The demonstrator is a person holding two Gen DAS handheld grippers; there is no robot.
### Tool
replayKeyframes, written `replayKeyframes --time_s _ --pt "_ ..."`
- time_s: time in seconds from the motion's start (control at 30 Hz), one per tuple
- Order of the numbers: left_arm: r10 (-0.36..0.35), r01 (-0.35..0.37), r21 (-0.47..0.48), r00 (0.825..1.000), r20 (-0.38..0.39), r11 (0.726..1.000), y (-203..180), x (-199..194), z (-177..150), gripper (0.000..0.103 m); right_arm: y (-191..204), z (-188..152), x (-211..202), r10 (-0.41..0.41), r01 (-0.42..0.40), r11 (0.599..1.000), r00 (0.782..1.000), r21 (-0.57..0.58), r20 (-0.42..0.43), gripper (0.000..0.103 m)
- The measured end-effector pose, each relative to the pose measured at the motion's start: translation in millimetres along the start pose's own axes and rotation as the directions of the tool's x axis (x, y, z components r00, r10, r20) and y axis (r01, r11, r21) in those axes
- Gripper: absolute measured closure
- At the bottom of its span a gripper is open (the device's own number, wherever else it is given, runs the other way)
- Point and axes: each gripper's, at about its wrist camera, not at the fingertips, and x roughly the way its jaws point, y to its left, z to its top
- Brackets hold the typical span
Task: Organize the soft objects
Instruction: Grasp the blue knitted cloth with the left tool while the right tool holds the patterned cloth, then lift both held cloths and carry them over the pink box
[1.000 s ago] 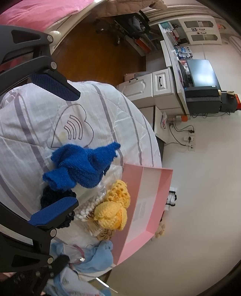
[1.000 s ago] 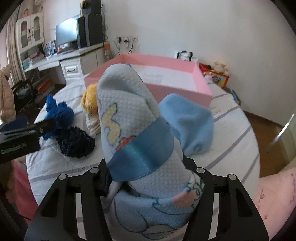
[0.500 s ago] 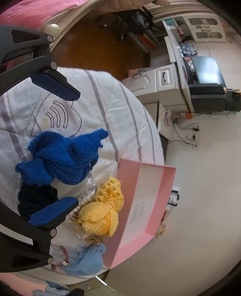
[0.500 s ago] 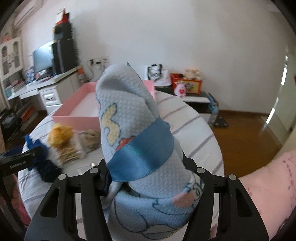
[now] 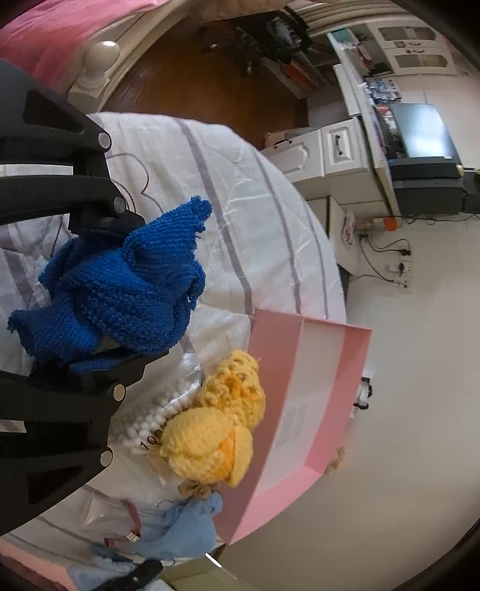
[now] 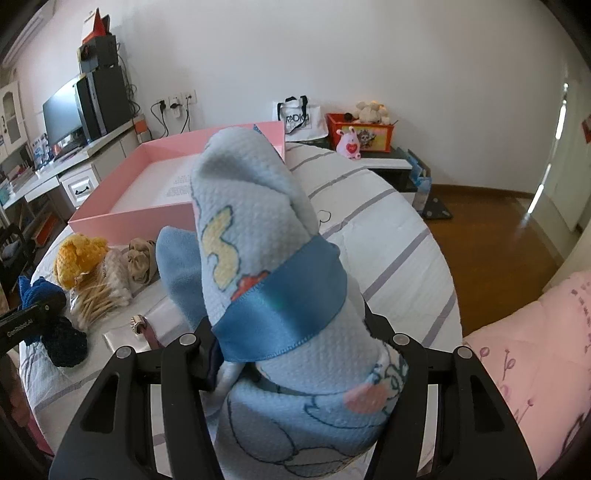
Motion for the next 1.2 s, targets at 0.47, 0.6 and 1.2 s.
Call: replayKeyframes --time_s 0.47,0.6,1.2 --pt "0.039 -0.045 0.057 0.993 0.115 0.997 -19 -57 -14 0.06 15 -2 -49 0.045 -0.041 0.998 0.993 -0.041 0.107 0.049" --pt "0.026 -0.041 0.082 0.985 0.169 0.996 -25 -80 -22 0.06 23 1 -68 0.067 -0.058 0.996 0.986 -0.06 0.151 0.048" --pt "-0.073 0.01 0.146 0.897 0.437 0.989 -33 -216 -68 0.06 51 -1 -172 0.159 -0.1 0.981 0.902 -0.164 0.402 0.048"
